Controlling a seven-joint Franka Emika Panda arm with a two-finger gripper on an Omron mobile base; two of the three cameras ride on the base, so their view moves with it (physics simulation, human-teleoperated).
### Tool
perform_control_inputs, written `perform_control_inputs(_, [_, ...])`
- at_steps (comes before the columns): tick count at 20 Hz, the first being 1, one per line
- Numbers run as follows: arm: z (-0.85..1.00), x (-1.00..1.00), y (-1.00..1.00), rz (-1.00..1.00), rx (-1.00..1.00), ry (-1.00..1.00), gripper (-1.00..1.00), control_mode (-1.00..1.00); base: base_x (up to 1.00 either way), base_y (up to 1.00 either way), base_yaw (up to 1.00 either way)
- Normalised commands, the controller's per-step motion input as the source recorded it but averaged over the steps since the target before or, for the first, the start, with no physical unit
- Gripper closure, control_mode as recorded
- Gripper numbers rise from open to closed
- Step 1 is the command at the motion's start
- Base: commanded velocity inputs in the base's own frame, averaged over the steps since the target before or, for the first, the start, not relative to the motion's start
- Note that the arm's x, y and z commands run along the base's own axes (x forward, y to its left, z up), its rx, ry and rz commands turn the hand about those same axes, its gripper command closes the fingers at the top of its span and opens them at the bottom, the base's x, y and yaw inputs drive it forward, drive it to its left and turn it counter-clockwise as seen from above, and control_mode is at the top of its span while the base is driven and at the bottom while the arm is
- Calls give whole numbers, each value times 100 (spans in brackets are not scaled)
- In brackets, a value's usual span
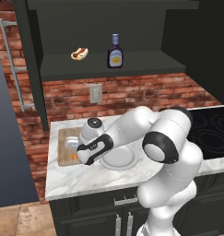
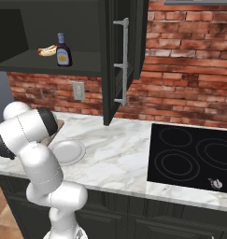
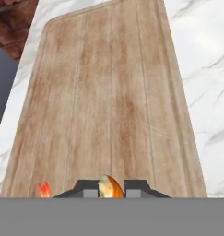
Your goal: Pick the shrimp from the plate and place it on the cutting board. Then pick the condiment bottle from the cabinet and place it next to the cutting board.
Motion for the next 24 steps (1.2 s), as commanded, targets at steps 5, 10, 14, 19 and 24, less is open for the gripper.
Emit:
perform_control_inputs(5, [-19,13,19,-1,0,-5,100,-100,0,0,0])
perform_control_inputs(10, [-21,14,24,-1,0,-5,-100,-100,0,0,0])
perform_control_inputs(14, [-27,17,24,-1,0,-6,-100,-100,0,0,0])
perform_control_inputs(19, [-7,11,19,-2,0,1,-100,-100,0,0,0])
perform_control_inputs(24, [19,2,1,-2,0,8,-100,-100,0,0,0])
